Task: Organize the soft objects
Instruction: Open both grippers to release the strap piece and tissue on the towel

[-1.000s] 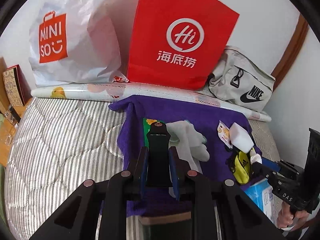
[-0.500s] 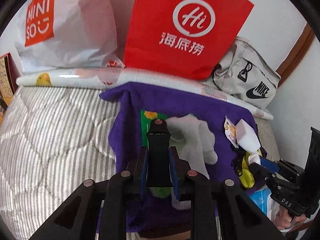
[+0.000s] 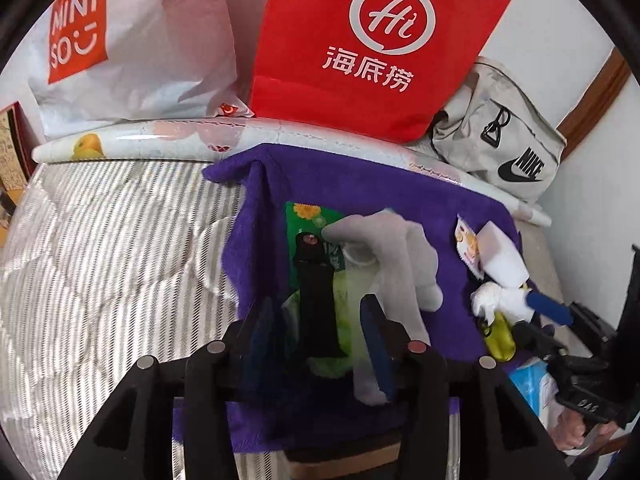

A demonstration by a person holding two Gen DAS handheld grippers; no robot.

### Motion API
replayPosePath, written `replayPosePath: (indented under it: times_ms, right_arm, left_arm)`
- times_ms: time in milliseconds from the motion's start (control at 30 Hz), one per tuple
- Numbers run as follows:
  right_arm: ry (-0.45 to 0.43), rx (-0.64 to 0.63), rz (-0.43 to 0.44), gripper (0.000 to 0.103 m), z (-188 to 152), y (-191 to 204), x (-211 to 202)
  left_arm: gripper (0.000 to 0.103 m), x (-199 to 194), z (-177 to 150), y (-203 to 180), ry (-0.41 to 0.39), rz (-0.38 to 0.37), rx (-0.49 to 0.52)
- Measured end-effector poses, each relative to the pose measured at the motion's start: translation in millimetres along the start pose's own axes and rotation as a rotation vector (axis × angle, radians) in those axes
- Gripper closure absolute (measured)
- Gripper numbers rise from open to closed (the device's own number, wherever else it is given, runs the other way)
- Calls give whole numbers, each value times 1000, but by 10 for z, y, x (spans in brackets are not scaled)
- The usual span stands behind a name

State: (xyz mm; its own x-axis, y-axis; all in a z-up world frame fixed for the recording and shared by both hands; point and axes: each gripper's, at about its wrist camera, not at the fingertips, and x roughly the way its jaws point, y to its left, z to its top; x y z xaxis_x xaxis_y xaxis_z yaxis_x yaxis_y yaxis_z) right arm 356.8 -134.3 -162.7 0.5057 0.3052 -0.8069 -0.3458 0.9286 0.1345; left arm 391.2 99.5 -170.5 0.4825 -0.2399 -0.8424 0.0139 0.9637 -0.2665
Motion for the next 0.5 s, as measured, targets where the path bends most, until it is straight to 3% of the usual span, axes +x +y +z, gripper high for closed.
replayPosePath:
  times_ms: [267,433,500]
  right_arm:
    - [-48,9,-33,36,-63,47,-345]
    - [-111,17,-72,21,-143,132,-738]
    - [-140,24,-75,20,-185,160,-909]
  left_arm:
    - [51,-356,-145,-110,-36,34,35]
    - [41,-745,-304,-251,-89,47,52]
    - [33,-910,-370,-318,-115,53,49]
